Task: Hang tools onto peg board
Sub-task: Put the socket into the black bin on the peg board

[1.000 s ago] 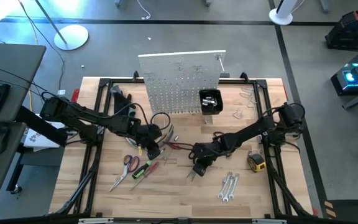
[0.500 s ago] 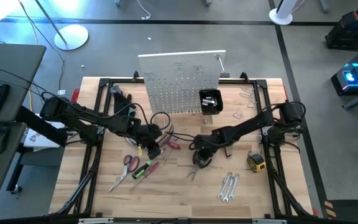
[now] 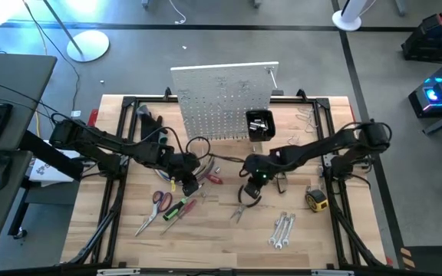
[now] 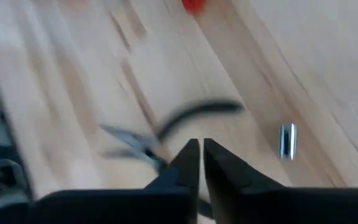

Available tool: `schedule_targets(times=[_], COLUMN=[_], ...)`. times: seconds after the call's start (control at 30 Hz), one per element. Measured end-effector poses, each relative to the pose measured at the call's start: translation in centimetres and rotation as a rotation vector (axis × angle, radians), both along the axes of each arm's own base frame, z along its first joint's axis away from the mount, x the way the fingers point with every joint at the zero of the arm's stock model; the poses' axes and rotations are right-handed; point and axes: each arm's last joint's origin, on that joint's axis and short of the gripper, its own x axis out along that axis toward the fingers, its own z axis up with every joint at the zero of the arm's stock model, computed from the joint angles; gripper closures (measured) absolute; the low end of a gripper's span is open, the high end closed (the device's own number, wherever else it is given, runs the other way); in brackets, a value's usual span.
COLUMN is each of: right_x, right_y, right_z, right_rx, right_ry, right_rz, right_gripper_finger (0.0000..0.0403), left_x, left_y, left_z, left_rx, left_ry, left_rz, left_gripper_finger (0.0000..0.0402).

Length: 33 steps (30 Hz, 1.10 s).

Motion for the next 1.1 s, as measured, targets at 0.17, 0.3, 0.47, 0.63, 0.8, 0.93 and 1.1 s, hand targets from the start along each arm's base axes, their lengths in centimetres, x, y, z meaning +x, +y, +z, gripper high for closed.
schedule_targets(times=[0.17,0.3,0.47,0.63,0.8,0.93,1.1], right_x=[-0.1,0.3,-1.1,-1.0,-0.5,-0.2,-0.1], right_y=[-1.0,-1.5,-3.1,-3.6,-3.4,-3.4,-3.6], right_z=[-1.1,-0.4,-0.7,-0.9,-2.2,-3.9,-4.8], right_rx=[-0.042,-0.098,-0.254,-0.373,-0.327,-0.359,-0.343], right_ry=[0.067,0.063,0.232,0.221,0.238,0.288,0.326], right_rz=[-0.053,-0.05,-0.103,-0.145,-0.076,-0.052,-0.068], right_gripper_finger=[0.0296,0.0218,0.0183,0.0185,0.0187,0.0187,0.0187], left_x=[0.0,0.0,0.1,0.1,0.2,0.2,0.2], left_y=[0.0,0.1,0.1,0.3,0.3,0.4,0.5], left_z=[0.0,0.0,0.0,0.0,0.0,0.0,0.0], left_rx=[-0.003,-0.004,-0.015,-0.029,-0.038,-0.038,-0.043], left_ry=[0.002,-0.001,-0.006,-0.005,-0.006,-0.006,-0.005], left_rz=[0.006,0.009,0.038,0.075,0.09,0.095,0.107], left_gripper_finger=[0.0234,0.0234,0.0234,0.0234,0.0234,0.0234,0.0234])
